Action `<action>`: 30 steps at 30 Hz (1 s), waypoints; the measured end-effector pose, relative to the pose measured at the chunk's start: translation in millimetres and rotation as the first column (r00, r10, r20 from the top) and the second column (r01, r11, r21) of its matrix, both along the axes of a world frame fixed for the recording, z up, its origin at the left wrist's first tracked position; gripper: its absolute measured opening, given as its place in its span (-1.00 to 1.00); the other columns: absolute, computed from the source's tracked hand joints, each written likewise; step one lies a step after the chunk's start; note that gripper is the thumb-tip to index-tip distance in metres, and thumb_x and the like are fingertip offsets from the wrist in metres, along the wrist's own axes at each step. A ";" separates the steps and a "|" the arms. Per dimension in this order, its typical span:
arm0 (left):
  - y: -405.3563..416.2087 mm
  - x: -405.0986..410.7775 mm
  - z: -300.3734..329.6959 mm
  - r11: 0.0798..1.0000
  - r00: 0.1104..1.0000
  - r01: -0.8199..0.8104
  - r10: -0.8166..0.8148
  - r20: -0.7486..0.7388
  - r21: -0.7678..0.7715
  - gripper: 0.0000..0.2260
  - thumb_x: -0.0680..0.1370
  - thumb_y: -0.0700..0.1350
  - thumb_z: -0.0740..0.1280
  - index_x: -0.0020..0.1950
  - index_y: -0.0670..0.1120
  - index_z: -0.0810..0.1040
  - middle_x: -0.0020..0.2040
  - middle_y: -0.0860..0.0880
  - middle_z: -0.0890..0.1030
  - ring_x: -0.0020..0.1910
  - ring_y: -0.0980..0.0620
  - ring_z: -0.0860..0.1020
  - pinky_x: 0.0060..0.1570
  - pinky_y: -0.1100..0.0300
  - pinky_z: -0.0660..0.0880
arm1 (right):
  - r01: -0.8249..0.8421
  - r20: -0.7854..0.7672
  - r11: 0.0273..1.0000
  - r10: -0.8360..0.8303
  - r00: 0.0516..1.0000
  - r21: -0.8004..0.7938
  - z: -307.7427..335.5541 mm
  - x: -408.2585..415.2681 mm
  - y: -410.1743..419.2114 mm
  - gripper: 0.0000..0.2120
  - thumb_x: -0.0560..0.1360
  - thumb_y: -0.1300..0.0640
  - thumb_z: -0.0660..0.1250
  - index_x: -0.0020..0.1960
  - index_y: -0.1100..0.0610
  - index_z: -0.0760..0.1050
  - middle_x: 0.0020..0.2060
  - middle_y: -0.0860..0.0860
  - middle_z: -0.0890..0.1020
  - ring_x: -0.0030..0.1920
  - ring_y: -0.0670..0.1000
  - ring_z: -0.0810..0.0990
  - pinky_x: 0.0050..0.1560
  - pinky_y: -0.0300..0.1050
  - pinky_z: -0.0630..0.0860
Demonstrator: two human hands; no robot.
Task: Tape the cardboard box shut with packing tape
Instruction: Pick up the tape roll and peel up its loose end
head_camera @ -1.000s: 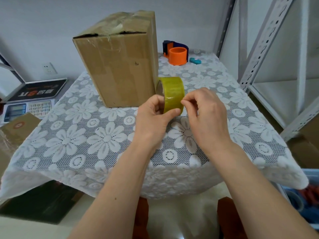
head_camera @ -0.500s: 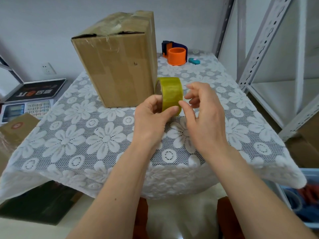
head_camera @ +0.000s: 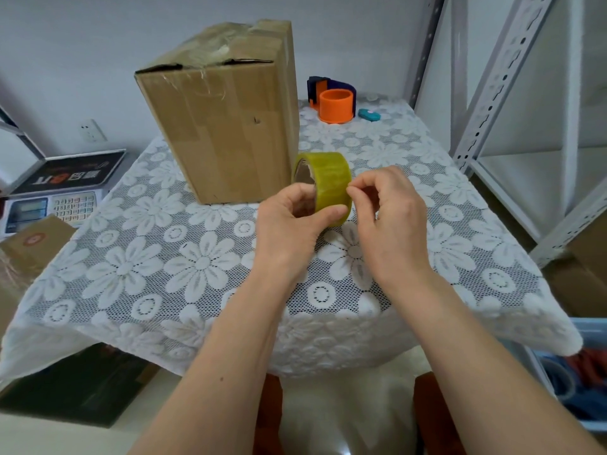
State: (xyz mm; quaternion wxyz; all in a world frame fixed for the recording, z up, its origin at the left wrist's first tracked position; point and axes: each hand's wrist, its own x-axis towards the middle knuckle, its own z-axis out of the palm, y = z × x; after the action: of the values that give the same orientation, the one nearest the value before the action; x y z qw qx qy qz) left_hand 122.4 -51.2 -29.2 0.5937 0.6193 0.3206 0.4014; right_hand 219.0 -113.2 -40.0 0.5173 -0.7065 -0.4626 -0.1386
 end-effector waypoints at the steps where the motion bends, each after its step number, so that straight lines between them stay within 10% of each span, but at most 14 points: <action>1: -0.1 0.1 -0.2 1.000 1.000 -0.004 0.004 -0.006 0.007 -0.83 0.32 -0.31 0.52 -0.15 -0.13 0.64 -0.22 -0.04 0.69 -0.23 0.08 0.64 -0.15 0.24 0.60 | 0.001 0.011 1.000 -0.001 1.000 -0.017 0.2 -0.2 0.1 -0.95 0.50 0.24 0.30 -0.09 0.22 0.52 -0.17 -0.02 0.50 -0.13 0.01 0.50 -0.12 -0.19 0.41; 19: 3.3 -4.7 -3.4 1.000 1.000 0.000 0.000 0.001 -0.017 -0.83 0.34 -0.33 0.51 -0.14 -0.15 0.63 -0.18 -0.10 0.69 -0.18 0.01 0.65 -0.04 0.12 0.60 | -0.099 -0.020 0.981 0.097 0.995 -0.169 2.9 -2.2 -1.0 -0.95 0.54 0.21 0.25 -0.06 0.18 0.47 -0.13 0.00 0.50 -0.11 -0.01 0.45 -0.12 -0.18 0.37; 30: 2.2 -3.0 0.0 0.997 0.996 0.050 -0.046 0.070 -0.057 -0.84 0.38 -0.35 0.46 -0.08 -0.19 0.62 -0.15 -0.13 0.69 -0.15 -0.02 0.64 -0.05 0.15 0.61 | -0.096 -0.085 0.993 0.101 0.991 0.068 3.9 -6.2 -2.2 -0.74 0.47 0.22 0.37 0.15 0.17 0.51 -0.08 0.00 0.50 -0.15 -0.06 0.52 -0.10 -0.28 0.50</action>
State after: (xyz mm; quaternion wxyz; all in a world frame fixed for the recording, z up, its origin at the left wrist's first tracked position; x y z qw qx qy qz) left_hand 119.5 -49.0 -29.2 0.6320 0.5949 0.2967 0.3984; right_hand 212.8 -115.5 -36.1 0.5655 -0.6715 -0.4691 -0.0963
